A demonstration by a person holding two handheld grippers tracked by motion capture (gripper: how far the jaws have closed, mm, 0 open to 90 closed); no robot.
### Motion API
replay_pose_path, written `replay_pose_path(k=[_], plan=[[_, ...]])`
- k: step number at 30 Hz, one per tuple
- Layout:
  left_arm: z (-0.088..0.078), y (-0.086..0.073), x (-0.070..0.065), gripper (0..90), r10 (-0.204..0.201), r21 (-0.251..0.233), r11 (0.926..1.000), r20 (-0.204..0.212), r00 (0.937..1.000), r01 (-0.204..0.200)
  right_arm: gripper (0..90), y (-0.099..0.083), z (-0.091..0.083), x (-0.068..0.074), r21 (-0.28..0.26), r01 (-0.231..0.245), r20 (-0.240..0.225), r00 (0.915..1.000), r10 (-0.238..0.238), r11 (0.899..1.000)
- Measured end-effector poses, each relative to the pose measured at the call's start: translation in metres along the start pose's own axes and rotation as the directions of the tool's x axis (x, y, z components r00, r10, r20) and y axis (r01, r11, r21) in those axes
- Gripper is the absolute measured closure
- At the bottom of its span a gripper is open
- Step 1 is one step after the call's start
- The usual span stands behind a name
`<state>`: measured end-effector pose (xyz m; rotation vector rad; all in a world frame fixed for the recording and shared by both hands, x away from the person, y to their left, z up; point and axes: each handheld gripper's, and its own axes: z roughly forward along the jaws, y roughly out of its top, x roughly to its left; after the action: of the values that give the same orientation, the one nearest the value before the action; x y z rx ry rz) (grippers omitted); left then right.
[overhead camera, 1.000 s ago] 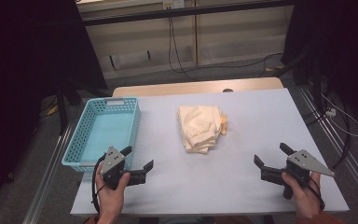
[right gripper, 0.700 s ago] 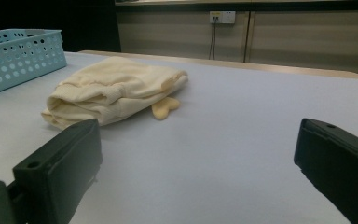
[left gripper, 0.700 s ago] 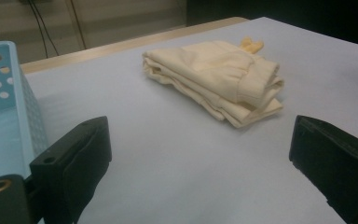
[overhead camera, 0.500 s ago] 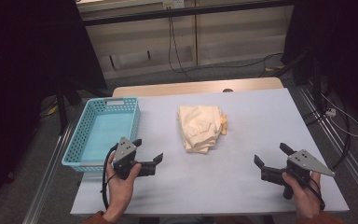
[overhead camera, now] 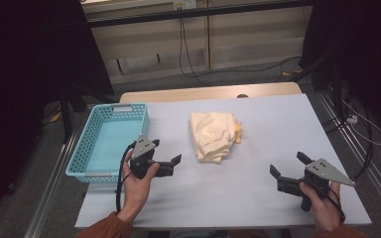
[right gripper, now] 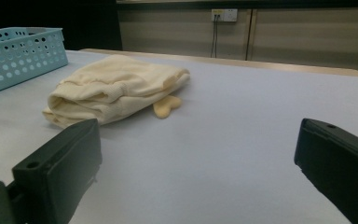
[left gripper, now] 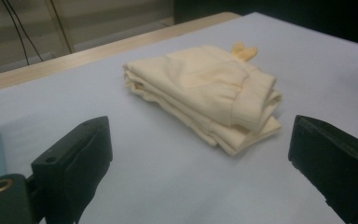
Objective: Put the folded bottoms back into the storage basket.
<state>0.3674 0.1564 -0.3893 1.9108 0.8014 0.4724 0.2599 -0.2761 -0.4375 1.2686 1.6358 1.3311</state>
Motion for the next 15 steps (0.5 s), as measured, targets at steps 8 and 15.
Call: replay_pose_path(k=[8,15], plan=[[0.013,0.015,0.008,6.1,-0.029,-0.014,0.9995,0.022,0.9993,0.029,0.6,0.000,0.000,0.000,-0.001,-0.002,-0.001,1.0000,0.002,1.000],[0.031,0.022,0.015,6.5,-0.061,0.013,0.9981,0.033,0.9976,0.061,0.6,0.000,0.001,0.000,0.002,0.001,-0.006,1.0000,-0.001,1.000]])
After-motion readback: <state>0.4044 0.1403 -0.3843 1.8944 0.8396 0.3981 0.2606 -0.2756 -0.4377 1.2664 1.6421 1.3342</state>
